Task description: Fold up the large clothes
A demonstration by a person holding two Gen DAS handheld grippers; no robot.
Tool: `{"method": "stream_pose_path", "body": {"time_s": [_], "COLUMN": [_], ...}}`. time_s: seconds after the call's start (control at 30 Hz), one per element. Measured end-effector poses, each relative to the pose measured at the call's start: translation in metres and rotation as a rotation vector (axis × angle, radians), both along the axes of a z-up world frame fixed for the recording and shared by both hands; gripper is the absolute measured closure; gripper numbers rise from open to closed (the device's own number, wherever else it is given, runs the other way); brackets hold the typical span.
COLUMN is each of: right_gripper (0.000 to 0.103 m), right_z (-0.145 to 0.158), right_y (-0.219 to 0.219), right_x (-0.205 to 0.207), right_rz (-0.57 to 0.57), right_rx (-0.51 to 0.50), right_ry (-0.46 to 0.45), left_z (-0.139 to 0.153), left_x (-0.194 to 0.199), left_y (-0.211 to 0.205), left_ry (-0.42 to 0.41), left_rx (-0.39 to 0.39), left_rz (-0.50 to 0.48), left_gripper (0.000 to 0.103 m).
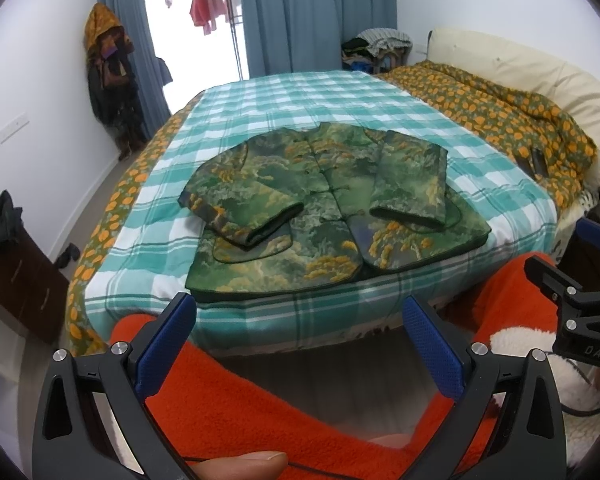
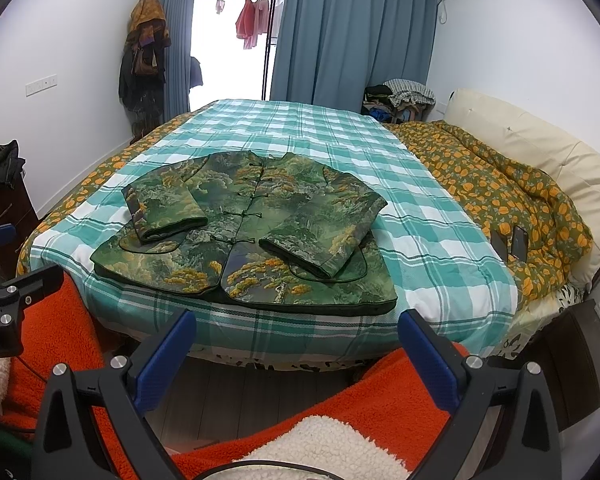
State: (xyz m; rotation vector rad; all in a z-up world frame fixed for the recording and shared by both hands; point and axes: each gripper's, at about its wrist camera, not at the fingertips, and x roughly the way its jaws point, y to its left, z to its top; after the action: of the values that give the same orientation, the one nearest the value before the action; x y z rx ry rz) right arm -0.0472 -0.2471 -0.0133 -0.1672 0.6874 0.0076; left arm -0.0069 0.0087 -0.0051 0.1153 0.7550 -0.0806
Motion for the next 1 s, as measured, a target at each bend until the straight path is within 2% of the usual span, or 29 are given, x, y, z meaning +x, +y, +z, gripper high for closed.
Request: {"method": "stream_pose_path", "body": {"time_s": [1.0], "right_gripper": [0.001], "right_z": [-0.0017], "right_y": [-0.0008], "right_x": [-0.0003], "right_rz": [0.0], "right_rx": [0.001], "right_ry": [0.004], "left_z": [-0.0047], "left_x": [-0.0011], "left_y": [0.0009], "left_ry": [0.001], "left_rx": [0.003], "left_rz": [0.002], "left_gripper": [0.0]}}
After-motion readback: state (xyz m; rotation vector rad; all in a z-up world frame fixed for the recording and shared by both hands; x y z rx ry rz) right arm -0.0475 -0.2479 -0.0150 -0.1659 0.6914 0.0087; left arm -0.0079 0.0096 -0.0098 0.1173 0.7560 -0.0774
